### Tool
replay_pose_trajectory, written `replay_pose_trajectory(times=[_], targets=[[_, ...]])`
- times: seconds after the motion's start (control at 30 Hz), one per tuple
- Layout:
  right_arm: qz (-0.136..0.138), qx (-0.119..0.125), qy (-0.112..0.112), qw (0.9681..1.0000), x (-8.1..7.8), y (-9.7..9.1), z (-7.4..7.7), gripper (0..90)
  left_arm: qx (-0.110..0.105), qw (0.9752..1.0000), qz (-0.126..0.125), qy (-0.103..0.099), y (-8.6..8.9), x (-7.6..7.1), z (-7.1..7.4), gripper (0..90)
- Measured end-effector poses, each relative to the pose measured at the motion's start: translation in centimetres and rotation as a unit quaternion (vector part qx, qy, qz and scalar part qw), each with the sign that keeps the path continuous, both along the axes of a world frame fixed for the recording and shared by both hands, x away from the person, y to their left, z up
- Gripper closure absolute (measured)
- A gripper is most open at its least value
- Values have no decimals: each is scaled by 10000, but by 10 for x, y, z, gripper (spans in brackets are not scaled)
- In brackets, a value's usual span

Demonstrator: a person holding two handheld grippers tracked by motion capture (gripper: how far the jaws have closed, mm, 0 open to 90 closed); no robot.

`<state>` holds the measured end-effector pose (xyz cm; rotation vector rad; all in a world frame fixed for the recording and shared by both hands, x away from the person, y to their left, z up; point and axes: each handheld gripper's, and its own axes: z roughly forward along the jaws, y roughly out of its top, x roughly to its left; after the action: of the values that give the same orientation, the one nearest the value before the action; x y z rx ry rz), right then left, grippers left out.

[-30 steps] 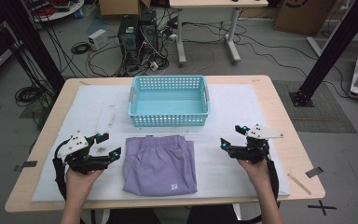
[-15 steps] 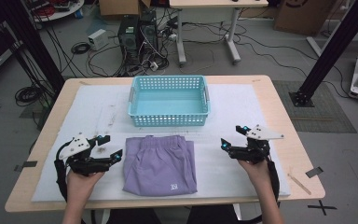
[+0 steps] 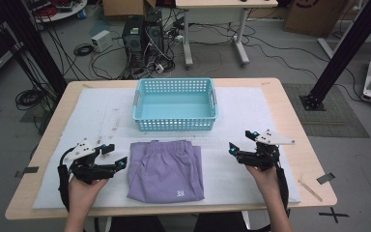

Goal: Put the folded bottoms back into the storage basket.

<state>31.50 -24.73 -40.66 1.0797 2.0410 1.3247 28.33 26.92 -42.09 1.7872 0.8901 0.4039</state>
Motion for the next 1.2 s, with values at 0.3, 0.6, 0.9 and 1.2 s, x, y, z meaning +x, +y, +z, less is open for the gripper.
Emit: replay_pose_trajectory(times=[0.3, 0.6, 0.9, 1.2], targets=[[37, -59, 72, 9999, -15, 31, -5, 221, -120, 9985, 27, 526, 1, -13, -15, 242], [231, -94, 572, 9981, -26, 52, -21, 229, -341, 9920, 76, 1214, -8, -14, -26, 253], [705, -95, 1311, 9888, -25, 79, -32, 214, -464, 9853, 112, 1642, -10, -7, -33, 268], [837, 21, 1684, 9822, -22, 100, -36, 210, -587, 9816, -12, 1817, -17, -2, -34, 268]])
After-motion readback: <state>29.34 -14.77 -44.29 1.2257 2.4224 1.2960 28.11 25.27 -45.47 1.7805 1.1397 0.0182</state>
